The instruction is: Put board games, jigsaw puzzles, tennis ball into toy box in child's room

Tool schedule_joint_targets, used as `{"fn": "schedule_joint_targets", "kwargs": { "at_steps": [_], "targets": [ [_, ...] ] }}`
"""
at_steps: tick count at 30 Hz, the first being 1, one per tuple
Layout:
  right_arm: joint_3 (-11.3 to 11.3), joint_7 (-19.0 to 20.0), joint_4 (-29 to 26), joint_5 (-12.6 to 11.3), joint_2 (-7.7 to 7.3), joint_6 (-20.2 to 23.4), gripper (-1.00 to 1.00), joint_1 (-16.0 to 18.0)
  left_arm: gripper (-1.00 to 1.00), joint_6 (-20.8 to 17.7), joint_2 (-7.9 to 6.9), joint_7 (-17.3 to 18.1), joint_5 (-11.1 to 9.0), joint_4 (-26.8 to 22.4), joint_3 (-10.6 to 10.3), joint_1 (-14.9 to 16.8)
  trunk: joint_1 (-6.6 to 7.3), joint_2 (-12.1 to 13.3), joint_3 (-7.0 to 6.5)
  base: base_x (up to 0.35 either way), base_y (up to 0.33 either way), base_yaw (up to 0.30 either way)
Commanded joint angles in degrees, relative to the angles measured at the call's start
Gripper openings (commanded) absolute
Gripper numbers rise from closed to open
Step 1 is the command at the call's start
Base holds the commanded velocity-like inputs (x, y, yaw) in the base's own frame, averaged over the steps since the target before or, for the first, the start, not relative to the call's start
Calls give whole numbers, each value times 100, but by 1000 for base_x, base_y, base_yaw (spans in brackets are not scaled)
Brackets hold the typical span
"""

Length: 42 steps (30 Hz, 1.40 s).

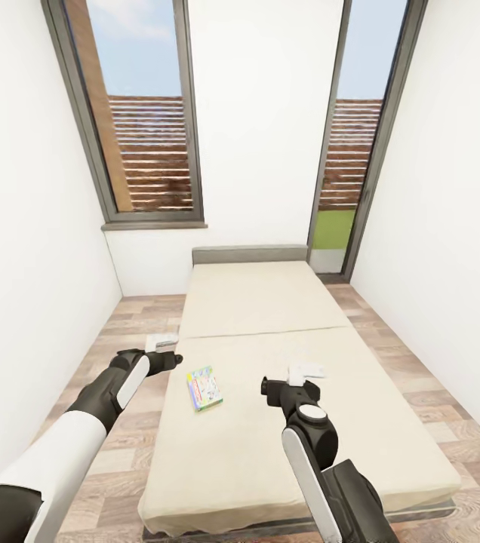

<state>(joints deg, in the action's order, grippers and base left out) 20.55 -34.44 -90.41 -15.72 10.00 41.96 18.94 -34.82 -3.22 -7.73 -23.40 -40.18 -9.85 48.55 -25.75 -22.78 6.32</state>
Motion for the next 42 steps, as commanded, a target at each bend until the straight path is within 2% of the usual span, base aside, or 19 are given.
{"fn": "schedule_joint_targets", "kwargs": {
  "at_steps": [1,9,15,18,21,28,42],
  "targets": [
    [5,-57,-6,-60,0,45,100,52,100,-14,-8,-53,-60,-9,-35,5,-3,-14,23,0,0,0],
    [-16,-51,211,-163,0,306,100,398,100,-8,-10,-50,-60,-9,-35,5,-3,-14,99,0,0,0],
    [-23,-54,590,-578,0,557,100,793,100,0,-10,-53,-60,-14,-35,5,-3,-14,156,0,0,0],
    [-37,-54,660,-712,0,586,100,917,100,1,-11,-53,-60,-14,-35,5,-3,-14,184,0,0,0],
    [-145,-56,737,-811,0,605,100,1022,100,1,-12,-53,-60,-16,-35,5,-3,-14,213,0,0,0],
    [-390,-28,789,-892,0,808,100,1076,100,-4,-12,-47,-65,-16,-29,5,-3,-14,280,0,0,0],
    [-435,262,749,-901,0,940,100,1063,100,-7,-12,-19,-73,-46,-31,5,-3,-14,413,0,0,0]
  ]
}}
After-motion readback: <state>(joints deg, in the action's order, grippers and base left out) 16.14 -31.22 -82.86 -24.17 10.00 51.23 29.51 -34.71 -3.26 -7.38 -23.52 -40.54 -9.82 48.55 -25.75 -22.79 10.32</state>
